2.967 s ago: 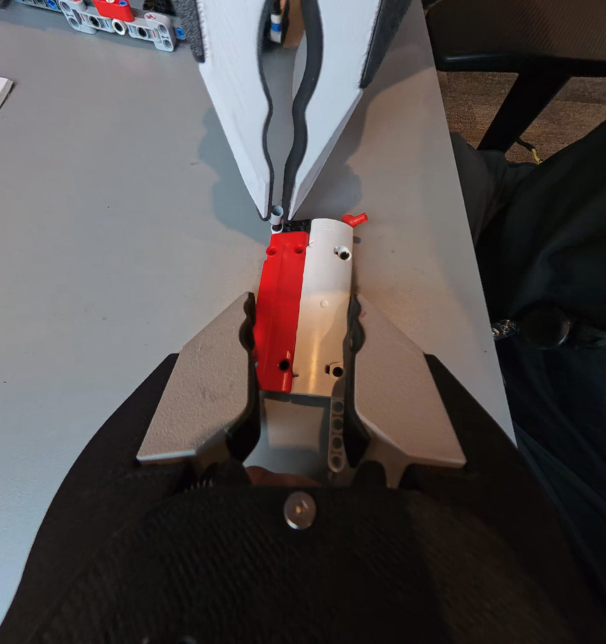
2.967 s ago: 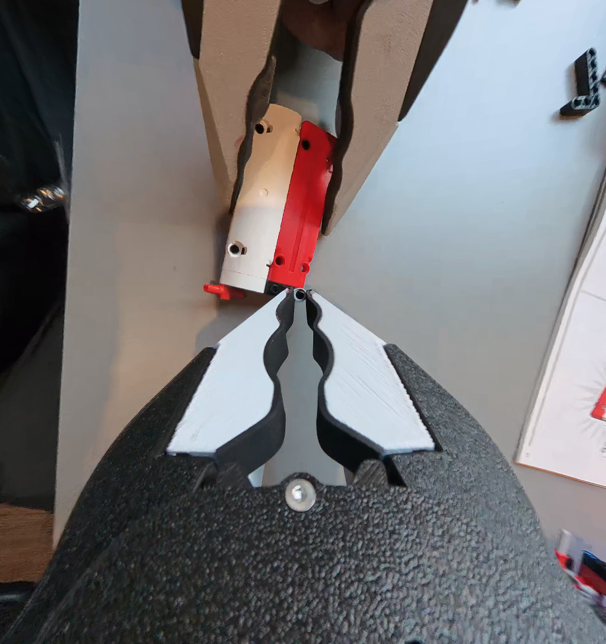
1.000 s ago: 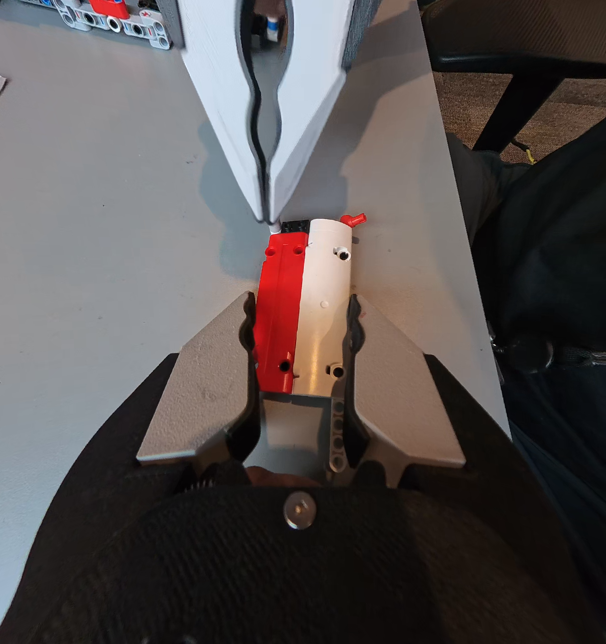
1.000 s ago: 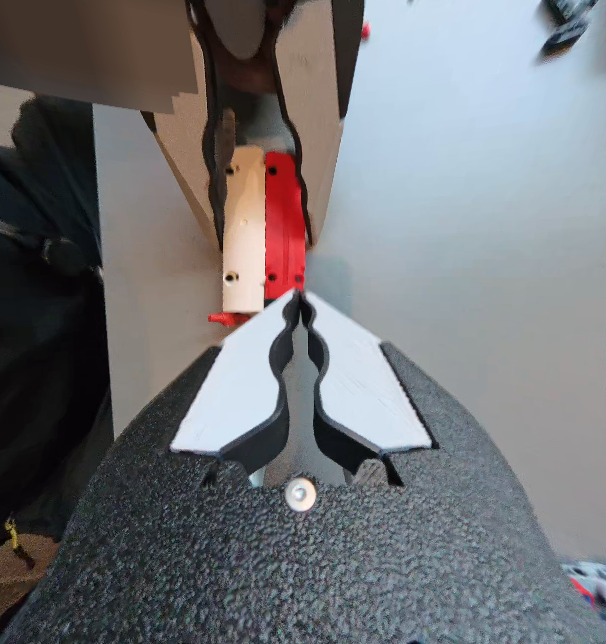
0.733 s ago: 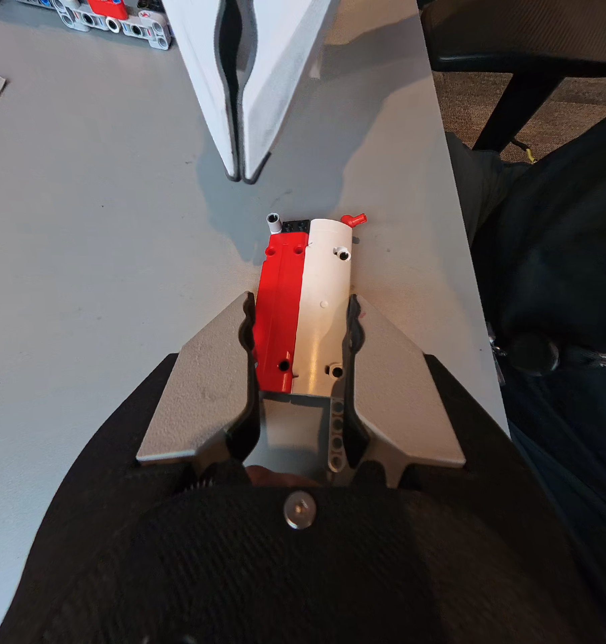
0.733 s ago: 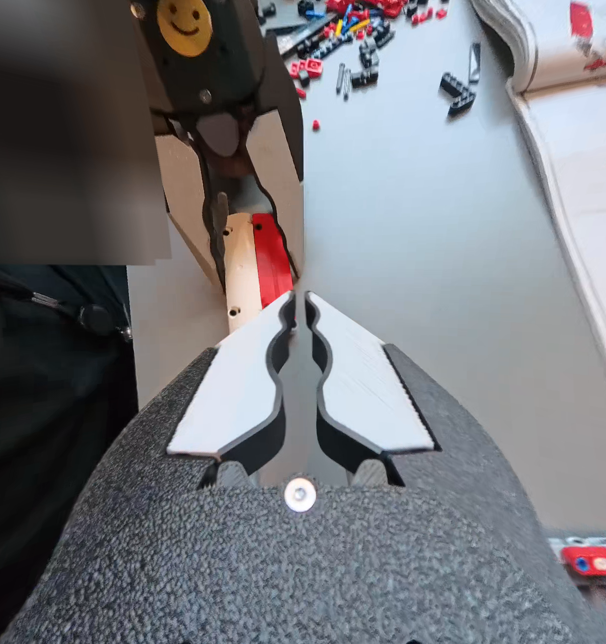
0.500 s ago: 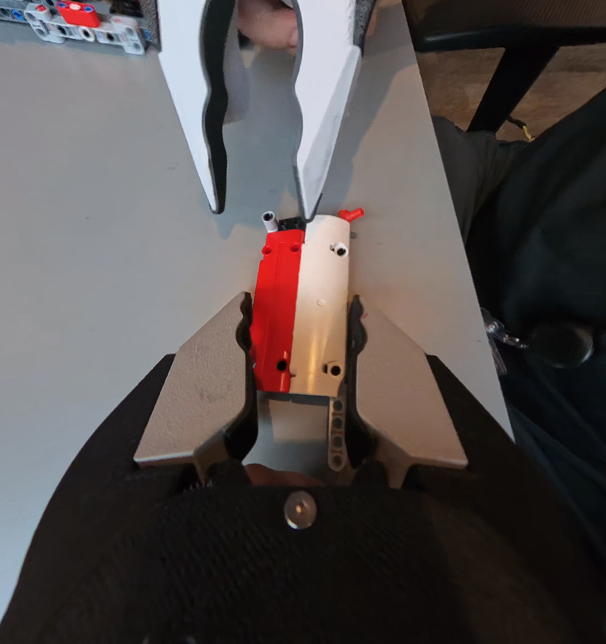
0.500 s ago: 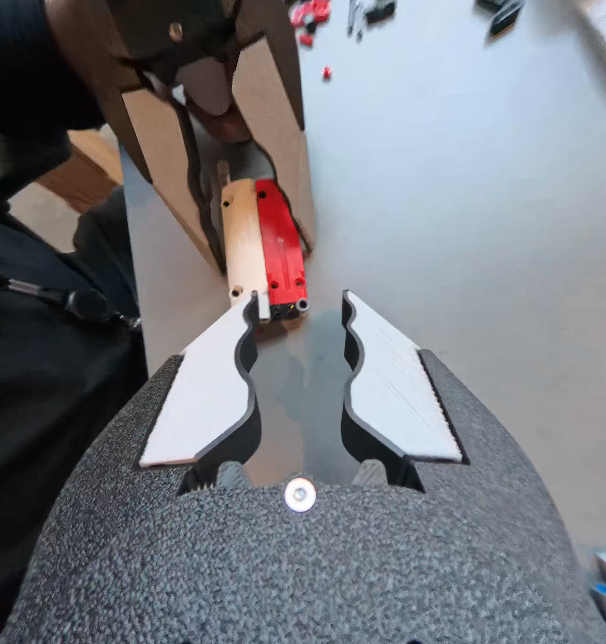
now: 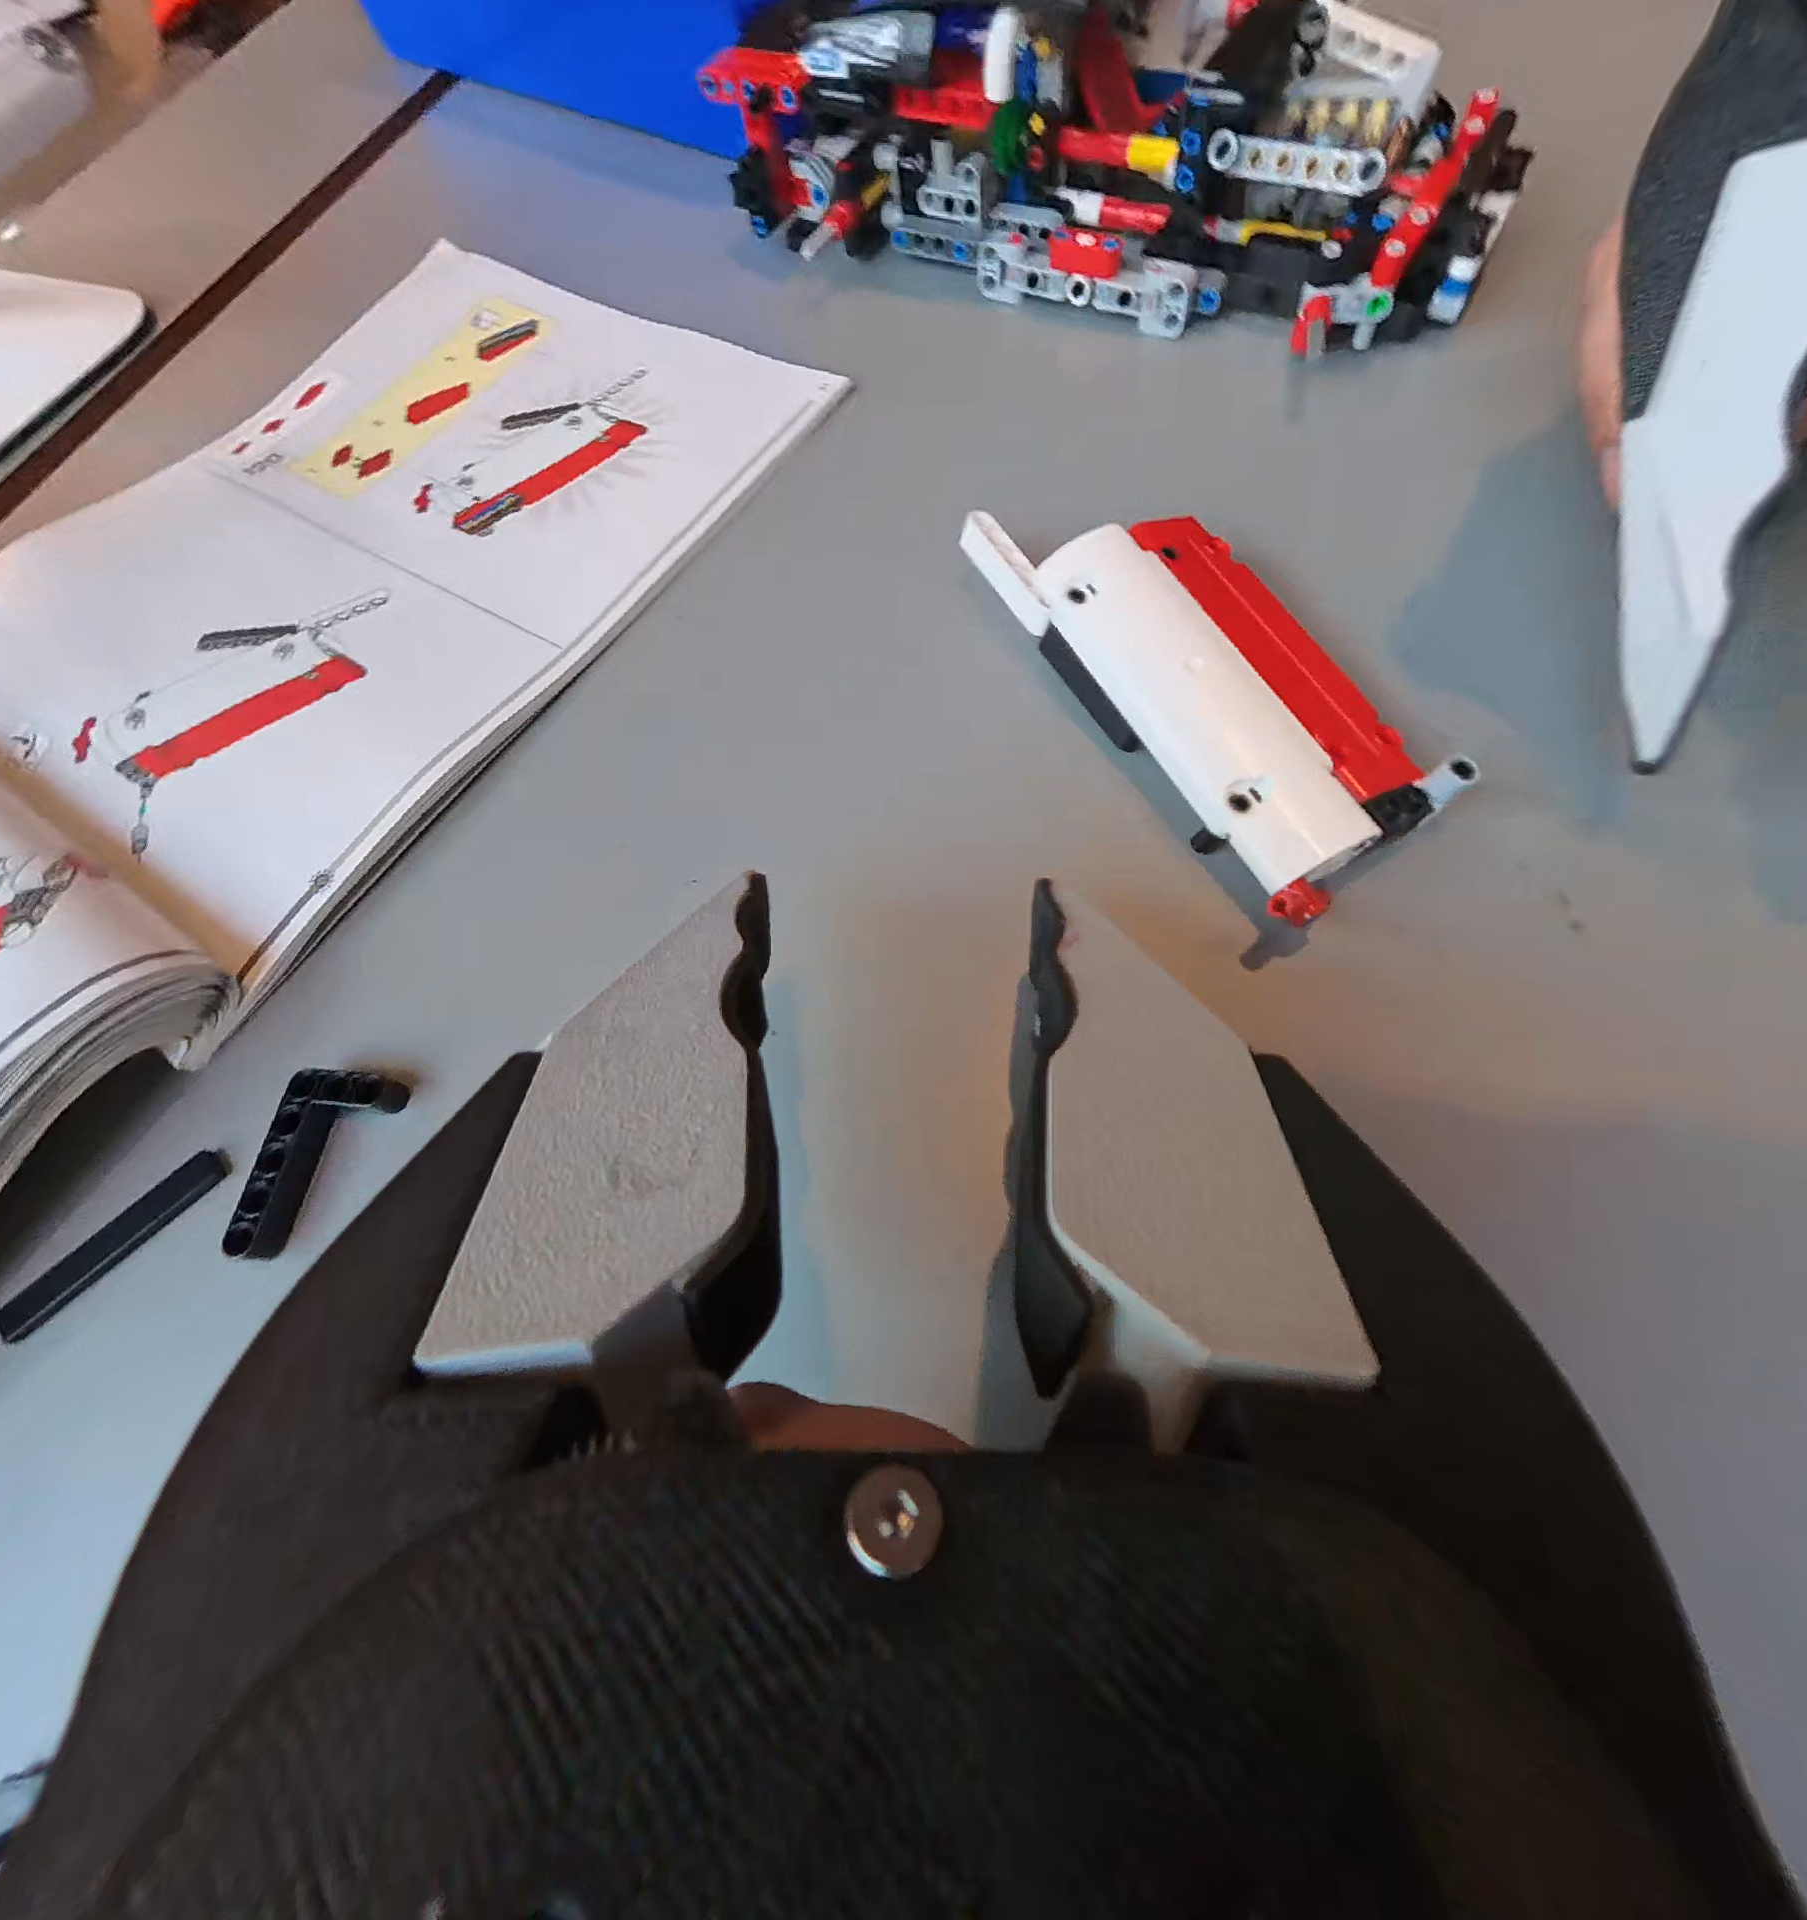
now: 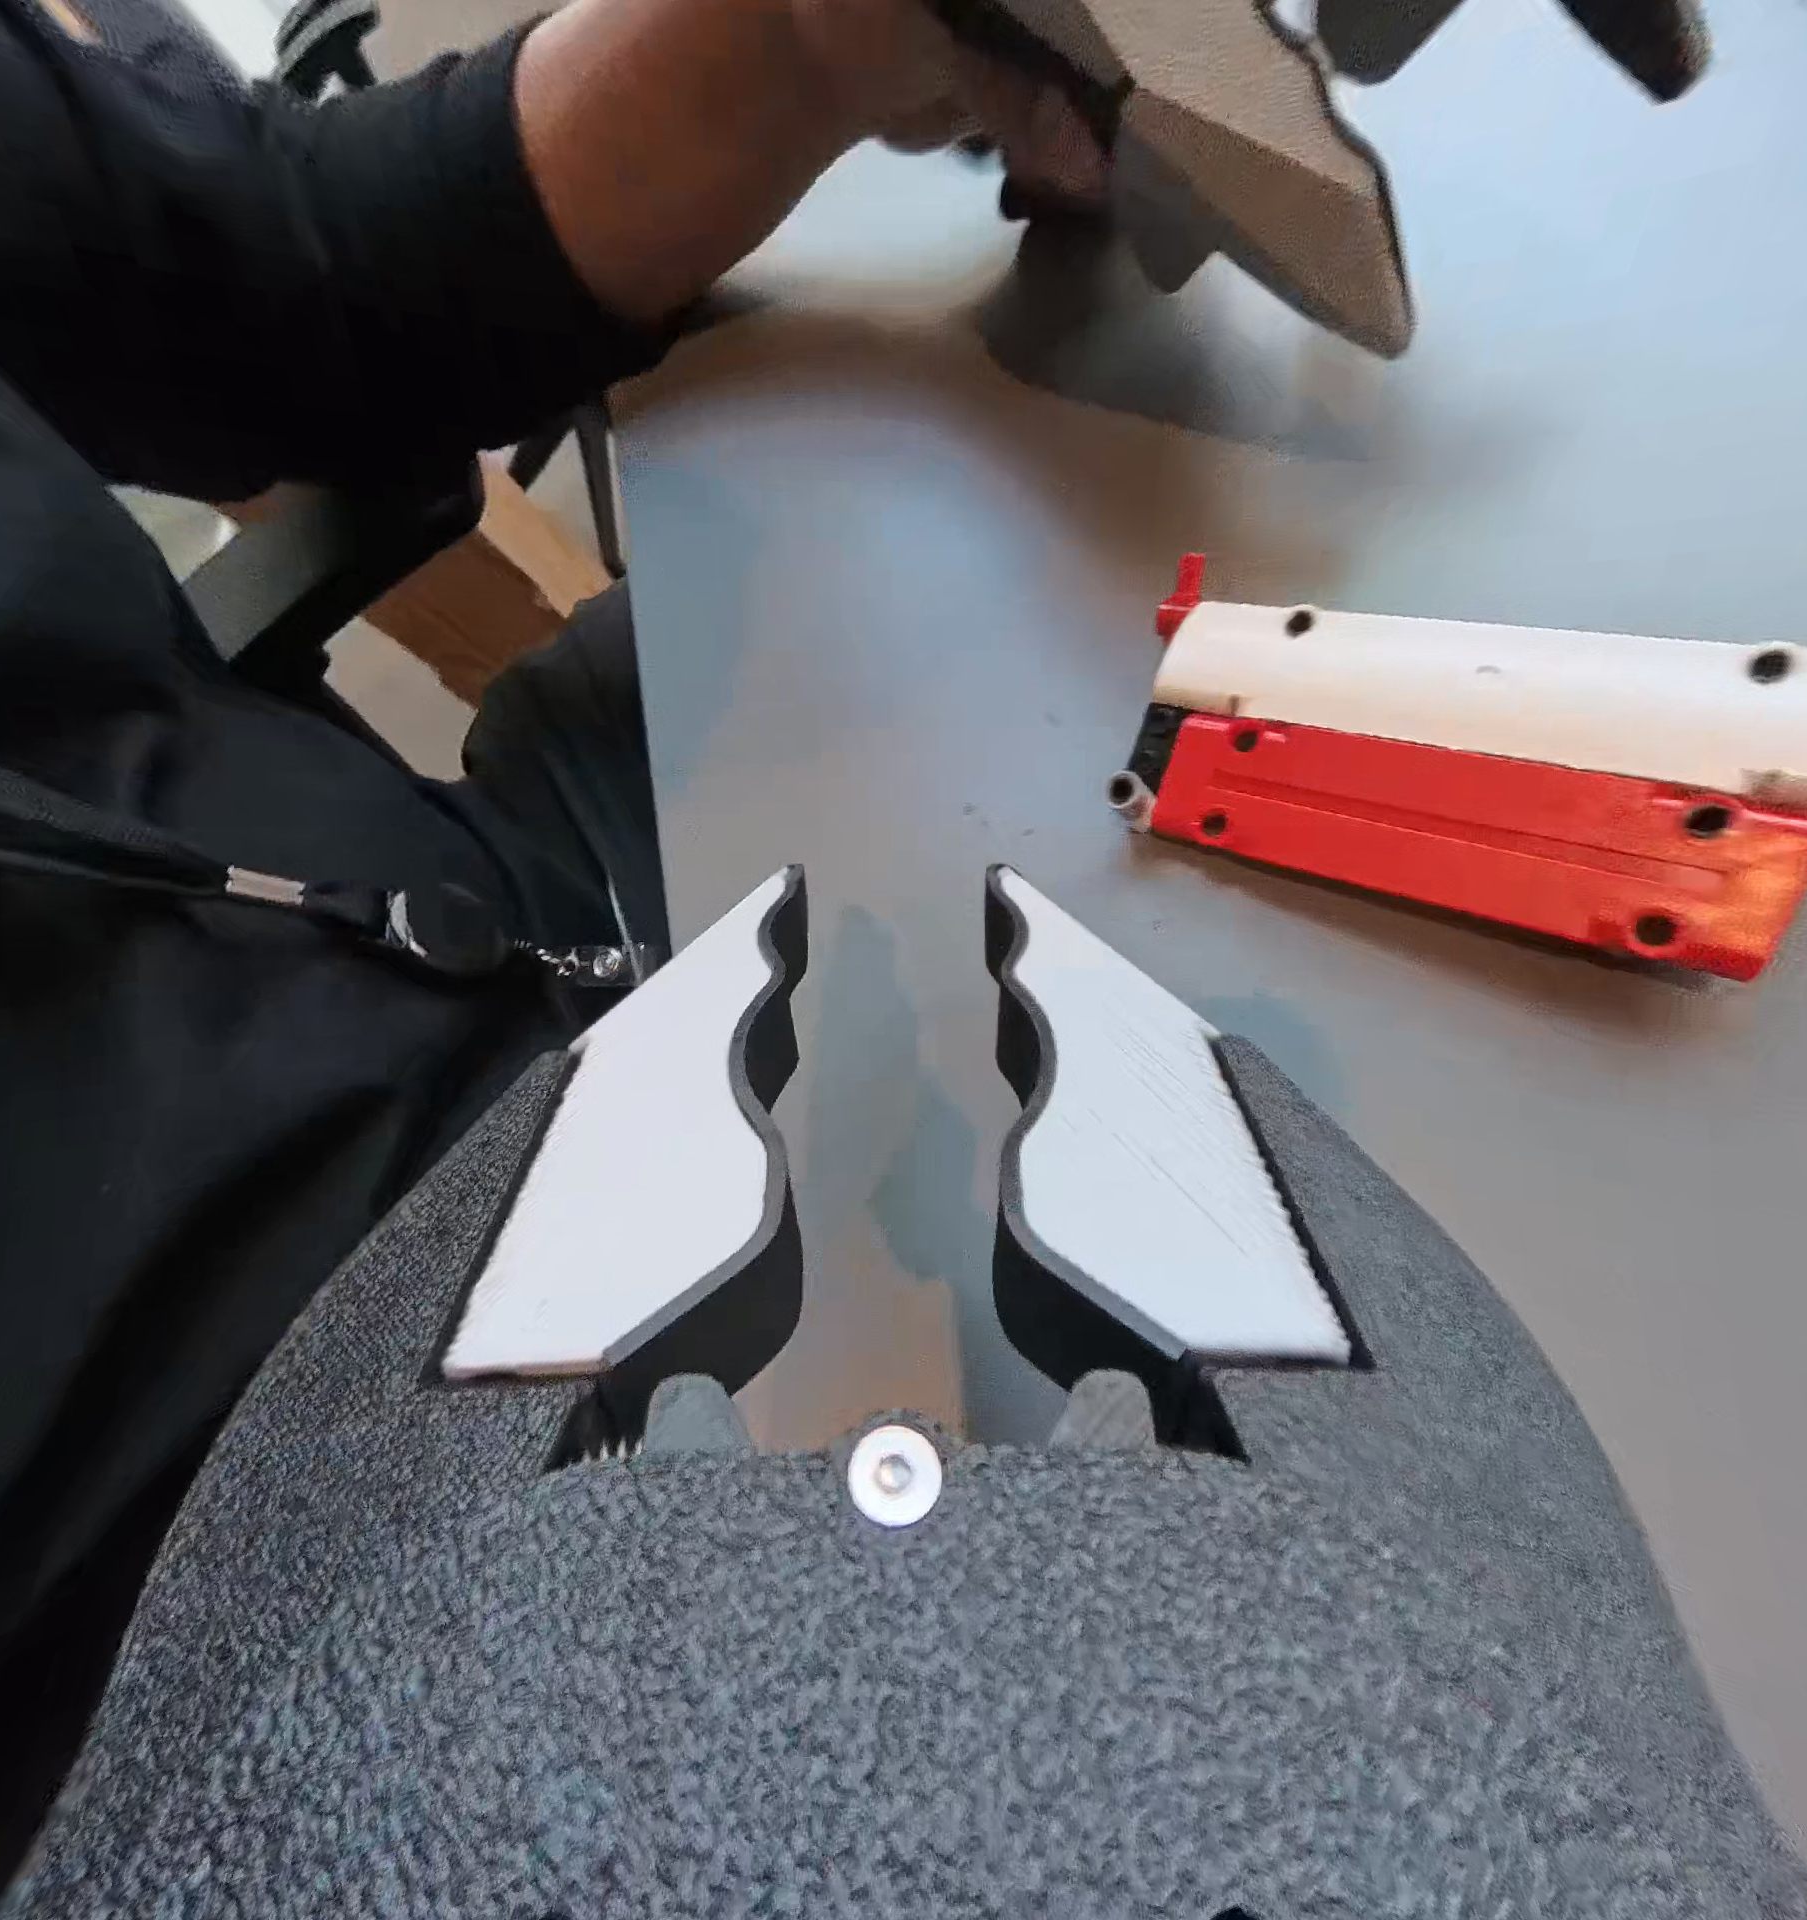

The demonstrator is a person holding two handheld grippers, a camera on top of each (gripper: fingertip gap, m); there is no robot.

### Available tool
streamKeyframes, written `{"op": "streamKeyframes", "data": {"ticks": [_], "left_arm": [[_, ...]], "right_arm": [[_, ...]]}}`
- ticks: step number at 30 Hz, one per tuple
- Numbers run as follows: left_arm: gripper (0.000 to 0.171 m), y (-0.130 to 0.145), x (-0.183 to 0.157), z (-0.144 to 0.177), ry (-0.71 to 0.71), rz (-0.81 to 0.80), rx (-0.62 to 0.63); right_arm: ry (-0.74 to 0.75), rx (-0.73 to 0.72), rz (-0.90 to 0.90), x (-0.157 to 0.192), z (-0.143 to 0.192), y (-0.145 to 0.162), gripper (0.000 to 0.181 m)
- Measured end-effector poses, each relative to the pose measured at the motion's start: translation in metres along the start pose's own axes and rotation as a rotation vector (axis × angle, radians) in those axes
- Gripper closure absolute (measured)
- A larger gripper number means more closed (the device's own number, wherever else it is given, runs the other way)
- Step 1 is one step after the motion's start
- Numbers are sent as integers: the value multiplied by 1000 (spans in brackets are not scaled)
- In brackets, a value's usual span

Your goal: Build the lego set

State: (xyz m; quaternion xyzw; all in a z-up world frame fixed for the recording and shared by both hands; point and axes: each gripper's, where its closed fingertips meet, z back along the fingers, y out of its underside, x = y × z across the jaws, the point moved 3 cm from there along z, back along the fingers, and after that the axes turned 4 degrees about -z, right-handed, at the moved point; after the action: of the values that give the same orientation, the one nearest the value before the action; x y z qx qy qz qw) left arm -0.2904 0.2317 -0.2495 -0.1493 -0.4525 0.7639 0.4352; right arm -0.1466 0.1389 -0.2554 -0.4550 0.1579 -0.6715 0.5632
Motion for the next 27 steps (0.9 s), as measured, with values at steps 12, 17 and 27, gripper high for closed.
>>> {"op": "streamKeyframes", "data": {"ticks": [12,17,27], "left_arm": [[117,1,-24,-3,104,25,34],[118,3,-42,6,117,90,44],[110,15,-93,10,115,125,169]], "right_arm": [[295,-16,-65,-45,13,2,152],[303,-92,2,-37,19,-3,152],[254,-240,-23,-31,37,-12,150]]}}
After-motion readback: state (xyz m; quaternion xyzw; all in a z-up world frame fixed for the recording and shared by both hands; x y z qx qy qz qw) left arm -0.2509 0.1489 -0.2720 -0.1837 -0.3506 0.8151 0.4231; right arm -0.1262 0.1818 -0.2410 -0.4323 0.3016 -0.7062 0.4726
